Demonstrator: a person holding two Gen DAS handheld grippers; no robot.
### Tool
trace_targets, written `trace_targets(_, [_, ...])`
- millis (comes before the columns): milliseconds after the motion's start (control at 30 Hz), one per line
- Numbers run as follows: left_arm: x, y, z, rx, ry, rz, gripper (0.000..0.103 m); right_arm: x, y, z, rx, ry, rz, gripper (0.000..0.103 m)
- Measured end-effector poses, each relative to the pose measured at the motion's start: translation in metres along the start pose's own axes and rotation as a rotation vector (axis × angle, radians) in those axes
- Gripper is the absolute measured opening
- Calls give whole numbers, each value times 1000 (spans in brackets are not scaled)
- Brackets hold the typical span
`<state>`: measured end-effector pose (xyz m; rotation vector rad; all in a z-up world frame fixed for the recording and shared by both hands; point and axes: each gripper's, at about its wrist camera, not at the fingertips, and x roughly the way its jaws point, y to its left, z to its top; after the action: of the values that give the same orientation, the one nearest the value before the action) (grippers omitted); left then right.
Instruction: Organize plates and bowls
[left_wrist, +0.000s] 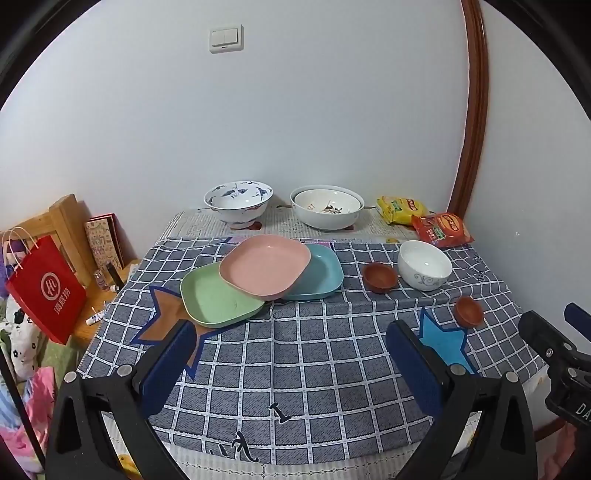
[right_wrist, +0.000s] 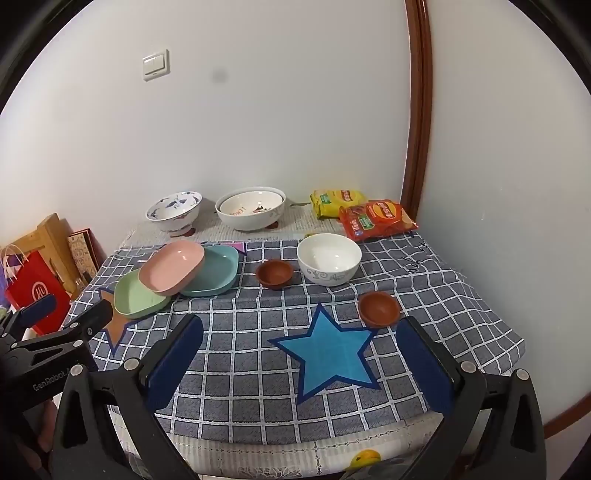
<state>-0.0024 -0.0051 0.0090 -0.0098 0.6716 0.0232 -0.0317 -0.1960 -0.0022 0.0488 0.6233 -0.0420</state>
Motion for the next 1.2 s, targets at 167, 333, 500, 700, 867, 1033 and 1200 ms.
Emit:
trace_targets(167, [-1,0,-2,-4,-6,1,103,-1,2,0,-8,-7,-3,103])
trace_targets(333, [-1,-1,-3,-1,-7,5,103,-2,3,1,-6,-6,0,103])
trace_targets(500, [-2,-2,-4,-2,-6,4,103,-3,3,2,-2,-9,1,103])
trace_targets(700, [-3,-2,-4,-6,-4,4,103,-2,3,-2,-5,-8,7,103])
trace_targets(867, [-3,0,-5,-9,-5,4,103,-2,5,-2,-5,-10,8,103])
trace_targets(1033, [-3,1,-7,-8,-7,5,103,-2,6,-3,-1,-8,8,103])
trace_targets(1200, [-4,1,-7,-8,-7,7,103,-1,6,-3,0,-8,10,103])
